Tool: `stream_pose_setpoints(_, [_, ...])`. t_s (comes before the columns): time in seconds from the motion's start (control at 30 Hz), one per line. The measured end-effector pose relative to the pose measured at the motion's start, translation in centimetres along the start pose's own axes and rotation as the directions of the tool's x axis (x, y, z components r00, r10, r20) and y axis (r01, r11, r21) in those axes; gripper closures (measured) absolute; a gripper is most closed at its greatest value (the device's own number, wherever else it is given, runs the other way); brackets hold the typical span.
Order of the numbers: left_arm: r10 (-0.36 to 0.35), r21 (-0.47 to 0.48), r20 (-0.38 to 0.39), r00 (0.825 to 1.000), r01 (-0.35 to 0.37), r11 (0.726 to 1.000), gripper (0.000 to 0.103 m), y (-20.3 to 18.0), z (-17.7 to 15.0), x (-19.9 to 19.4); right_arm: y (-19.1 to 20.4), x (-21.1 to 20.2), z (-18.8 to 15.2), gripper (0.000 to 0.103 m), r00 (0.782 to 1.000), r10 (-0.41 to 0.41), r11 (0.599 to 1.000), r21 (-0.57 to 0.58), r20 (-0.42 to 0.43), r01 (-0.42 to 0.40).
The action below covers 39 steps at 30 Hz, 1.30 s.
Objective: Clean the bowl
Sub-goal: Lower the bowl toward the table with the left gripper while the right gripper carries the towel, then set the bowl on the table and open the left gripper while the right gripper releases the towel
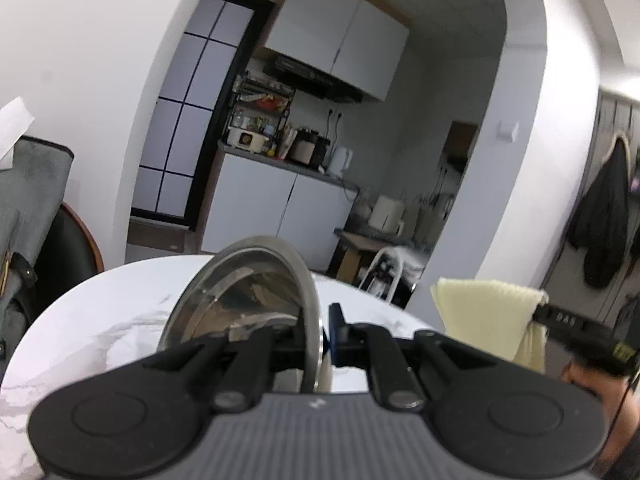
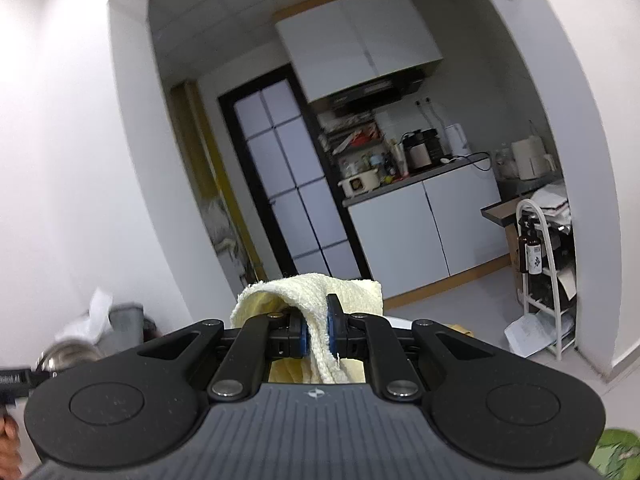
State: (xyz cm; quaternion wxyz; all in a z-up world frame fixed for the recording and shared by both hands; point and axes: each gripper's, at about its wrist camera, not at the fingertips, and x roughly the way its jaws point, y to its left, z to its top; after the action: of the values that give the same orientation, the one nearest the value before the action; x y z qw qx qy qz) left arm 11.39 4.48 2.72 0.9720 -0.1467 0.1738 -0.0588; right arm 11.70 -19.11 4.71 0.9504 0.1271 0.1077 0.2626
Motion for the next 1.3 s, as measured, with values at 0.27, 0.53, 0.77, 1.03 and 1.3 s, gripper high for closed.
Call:
stream_pose_setpoints(0.27, [-0.023,0.020,-0.079,0.997,0.024,1.000,0.097,-0.3,-0.9,1.9,2.9,2.1,-1.5,0.092,0.986,0.051,0.991,-0.112,-0.160,-0.069])
stream_pose_setpoints(0.53, [-0.063,0.067,-0.168,0.984,0.075,0.995,0.092,-1.0,-1.6,3.7,4.7,3.3,-2.4,0.091,0.953,0.138,0.974,-0.138,-0.269,-0.180])
stream_pose_setpoints(0.77, [-0.065,0.115,-0.243,0.968,0.095,0.989,0.087,-1.6,-2.7,5.3,6.2,4.7,-3.4,0.091,0.913,0.170,0.953,-0.174,-0.372,-0.249])
stream_pose_setpoints(1.03, [-0.054,0.170,-0.305,0.951,0.110,0.979,0.083,-1.8,-3.8,5.3,8.6,7.3,-4.6,0.091,0.868,0.127,0.916,-0.278,-0.480,-0.288])
stream_pose_setpoints(1.3, [-0.001,0.198,-0.320,0.948,0.068,0.978,0.078,-1.3,-4.6,5.7,9.6,8.6,-4.6,0.090,0.870,0.089,0.903,-0.328,-0.485,-0.276])
